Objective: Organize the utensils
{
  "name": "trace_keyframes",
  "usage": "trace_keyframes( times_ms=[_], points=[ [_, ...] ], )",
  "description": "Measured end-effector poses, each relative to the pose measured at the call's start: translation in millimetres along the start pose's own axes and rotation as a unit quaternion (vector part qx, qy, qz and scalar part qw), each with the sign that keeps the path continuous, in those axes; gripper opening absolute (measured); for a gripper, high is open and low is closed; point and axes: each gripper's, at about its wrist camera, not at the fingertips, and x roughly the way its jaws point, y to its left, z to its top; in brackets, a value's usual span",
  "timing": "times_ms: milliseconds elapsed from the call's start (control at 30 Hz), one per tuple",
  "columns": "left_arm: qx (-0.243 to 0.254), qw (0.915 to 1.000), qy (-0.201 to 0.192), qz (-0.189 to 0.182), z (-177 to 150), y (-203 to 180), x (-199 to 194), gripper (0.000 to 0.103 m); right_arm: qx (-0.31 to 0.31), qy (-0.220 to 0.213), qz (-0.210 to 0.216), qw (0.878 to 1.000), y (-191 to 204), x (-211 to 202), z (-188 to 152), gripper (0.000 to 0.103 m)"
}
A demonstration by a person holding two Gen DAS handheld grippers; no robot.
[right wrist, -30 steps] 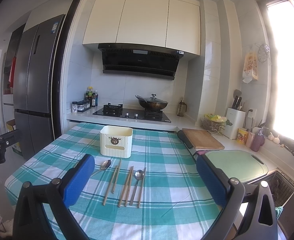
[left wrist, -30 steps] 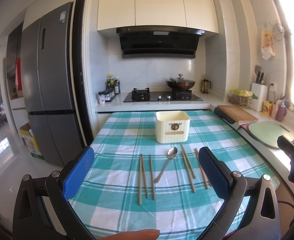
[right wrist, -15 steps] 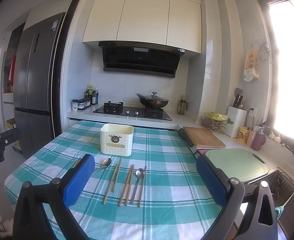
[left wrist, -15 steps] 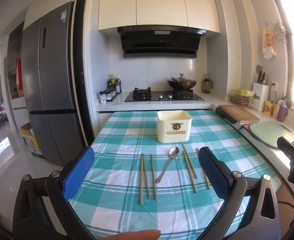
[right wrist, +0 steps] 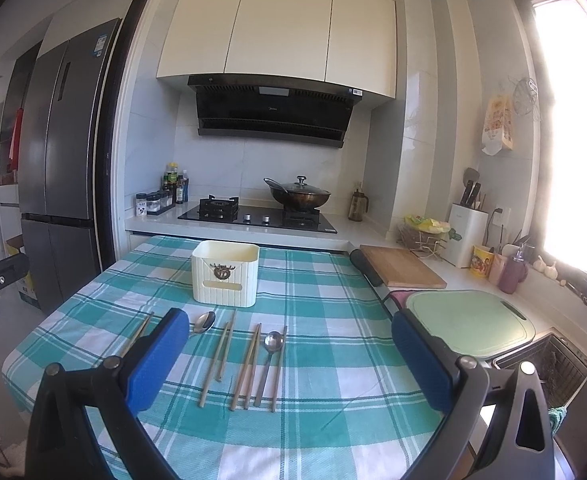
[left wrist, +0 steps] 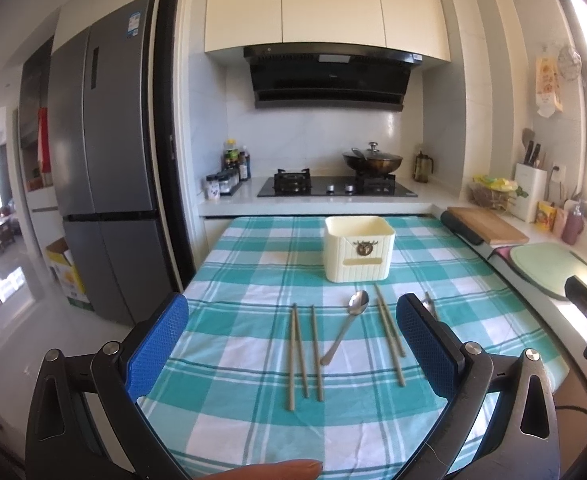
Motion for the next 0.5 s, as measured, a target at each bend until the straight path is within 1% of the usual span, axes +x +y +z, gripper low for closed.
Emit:
trace_keyframes(
  times_ms=[333,500],
  points=[
    [-0.034,0.9970,0.049,0.050,-4,37,50,0.103,0.012,0.030,-0.012,0.999,-8,24,-7,0.103],
    [-0.033,0.9939,0.091,0.053,-15,43,82,0.103,0.013,0.047,-0.019,0.999,-12,42,-12,0.103]
  ],
)
